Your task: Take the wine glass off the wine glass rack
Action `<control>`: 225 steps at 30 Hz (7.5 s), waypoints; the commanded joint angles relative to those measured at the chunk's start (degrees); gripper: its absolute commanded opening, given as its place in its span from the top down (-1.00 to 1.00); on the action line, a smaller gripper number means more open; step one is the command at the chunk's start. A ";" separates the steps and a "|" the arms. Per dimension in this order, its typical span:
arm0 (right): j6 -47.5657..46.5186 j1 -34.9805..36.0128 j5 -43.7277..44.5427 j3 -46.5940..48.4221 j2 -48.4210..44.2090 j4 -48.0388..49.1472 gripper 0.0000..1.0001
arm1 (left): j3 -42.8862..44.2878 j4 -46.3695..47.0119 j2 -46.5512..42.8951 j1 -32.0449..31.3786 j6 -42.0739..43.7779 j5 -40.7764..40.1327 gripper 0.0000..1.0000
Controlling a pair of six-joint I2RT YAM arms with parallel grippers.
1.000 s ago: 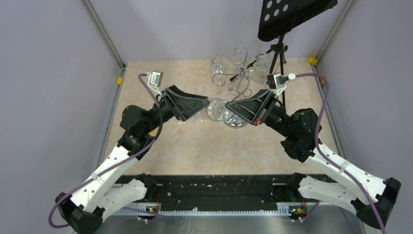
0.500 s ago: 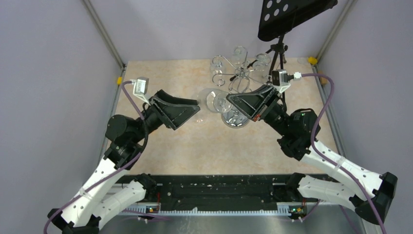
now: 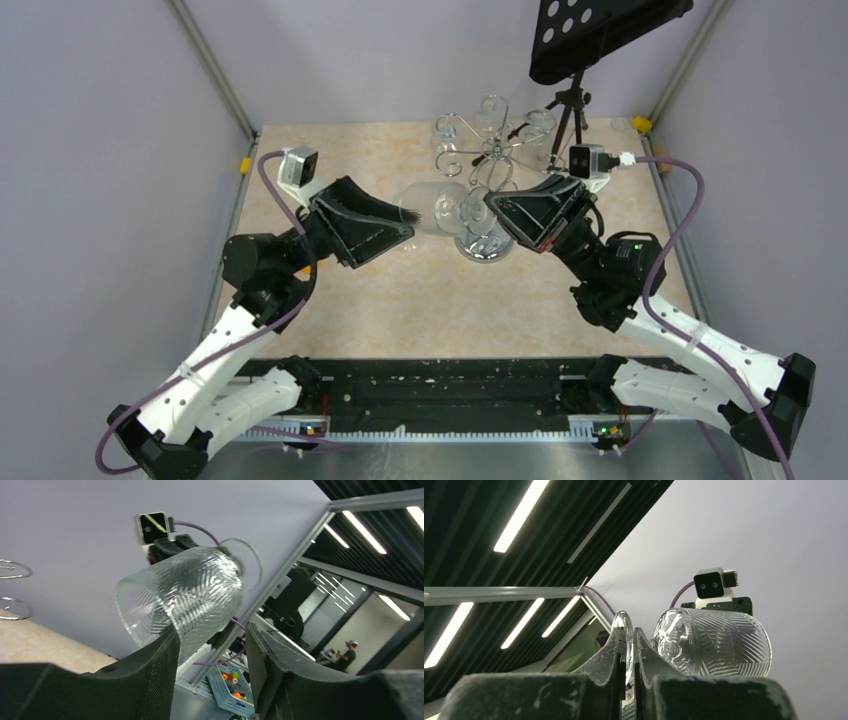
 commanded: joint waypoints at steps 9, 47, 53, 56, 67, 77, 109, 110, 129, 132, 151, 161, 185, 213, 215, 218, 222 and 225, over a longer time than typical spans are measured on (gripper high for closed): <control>2.53 0.28 5.99 -4.90 -0.83 5.28 1.00 | 0.85 23.19 -0.53 -0.48 -9.02 6.50 -0.01; -4.09 0.20 12.97 -9.61 -5.11 -1.54 -0.14 | 3.06 2.84 -2.46 -0.51 6.02 1.77 1.00; -9.67 0.19 20.41 -9.48 -10.51 -14.04 -0.50 | 9.03 -27.08 -6.96 -0.46 27.89 -13.83 1.00; -11.41 0.22 23.99 -7.35 -12.21 -23.87 -0.49 | 12.06 -40.54 -7.78 -0.50 35.94 -28.42 1.00; -14.95 0.19 31.92 -6.76 -17.10 -33.54 -0.28 | 16.95 -67.02 3.51 3.29 47.32 -78.78 1.00; -14.77 0.27 32.72 -8.08 -19.49 -35.09 -0.25 | 15.03 -68.30 16.62 23.65 43.37 -55.07 1.00; -14.48 0.23 38.56 -10.77 -31.16 -45.53 -0.22 | 17.67 -70.96 41.77 31.99 39.50 -37.77 0.88; -14.56 0.22 38.76 -10.67 -31.42 -45.97 -0.22 | 17.75 -70.86 42.10 31.99 39.49 -37.26 0.84; -13.88 0.21 39.21 -10.72 -31.44 -47.15 -0.22 | 21.49 -72.72 38.45 31.99 40.15 -37.11 0.14; -14.07 0.27 39.29 -10.39 -31.25 -47.22 -0.26 | 22.21 -73.39 36.04 31.97 40.36 -37.92 0.04; -36.86 0.19 39.57 6.15 -24.95 -64.61 -0.51 | 24.96 -53.06 23.19 32.17 31.25 -4.67 -0.63; -35.87 0.24 29.31 5.00 -24.00 -64.18 -0.51 | 27.79 -24.80 32.38 26.30 5.29 4.79 -0.62; -26.11 0.22 28.01 5.47 -17.17 -62.36 -0.31 | 33.81 -23.69 47.25 17.06 1.35 -3.24 -0.40; -21.03 0.20 25.57 3.04 -11.46 -56.26 -0.27 | 34.51 -29.11 44.13 16.61 2.85 -2.19 0.88; -20.63 0.21 26.51 3.39 -10.73 -56.50 -0.26 | 34.02 -29.83 42.41 16.52 3.77 -4.08 1.00; -20.56 0.23 27.60 4.09 -9.46 -56.99 -0.23 | 34.04 -30.31 40.61 16.53 4.85 -5.83 1.00; -19.50 0.25 27.68 3.18 -9.17 -54.81 -0.19 | 34.41 -28.87 40.37 16.54 3.17 -5.83 1.00; -19.08 0.19 27.87 2.39 -9.55 -53.44 -0.18 | 35.61 -27.68 41.47 16.52 1.04 -5.46 1.00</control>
